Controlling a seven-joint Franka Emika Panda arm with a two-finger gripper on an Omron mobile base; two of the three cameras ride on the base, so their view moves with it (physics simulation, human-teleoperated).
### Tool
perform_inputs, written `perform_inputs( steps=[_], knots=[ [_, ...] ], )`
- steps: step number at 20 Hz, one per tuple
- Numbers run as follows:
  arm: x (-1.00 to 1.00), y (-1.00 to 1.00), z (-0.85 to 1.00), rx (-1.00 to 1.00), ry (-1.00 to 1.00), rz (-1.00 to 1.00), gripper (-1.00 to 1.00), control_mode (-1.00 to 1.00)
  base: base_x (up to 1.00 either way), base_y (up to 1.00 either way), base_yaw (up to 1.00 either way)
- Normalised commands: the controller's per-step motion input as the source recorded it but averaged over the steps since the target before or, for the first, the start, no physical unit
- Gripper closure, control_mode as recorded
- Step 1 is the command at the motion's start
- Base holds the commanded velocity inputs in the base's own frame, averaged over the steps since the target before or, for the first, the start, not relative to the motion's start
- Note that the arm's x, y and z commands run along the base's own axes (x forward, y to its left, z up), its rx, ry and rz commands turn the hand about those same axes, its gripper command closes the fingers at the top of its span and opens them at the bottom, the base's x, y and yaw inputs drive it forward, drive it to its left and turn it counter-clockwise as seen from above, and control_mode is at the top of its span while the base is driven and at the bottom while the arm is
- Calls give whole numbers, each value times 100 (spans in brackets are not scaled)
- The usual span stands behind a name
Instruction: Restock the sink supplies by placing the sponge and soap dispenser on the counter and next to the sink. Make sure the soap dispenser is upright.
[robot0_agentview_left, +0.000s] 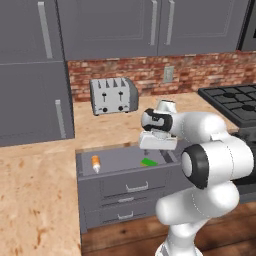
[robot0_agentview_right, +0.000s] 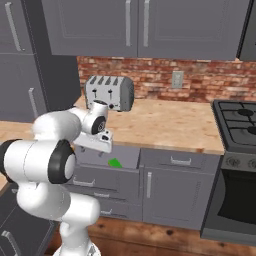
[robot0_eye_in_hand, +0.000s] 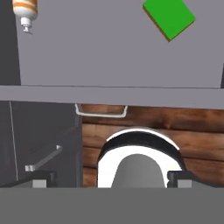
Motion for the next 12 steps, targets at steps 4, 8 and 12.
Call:
perform_inputs(
  steps=[4,8,12],
  knots=[
    [41,0,-38,0,0,0,-100,-100,0,0,0],
    [35,0,-46,0,0,0,-100,-100,0,0,0],
    [28,0,-39,0,0,0,-100,-100,0,0,0]
  ],
)
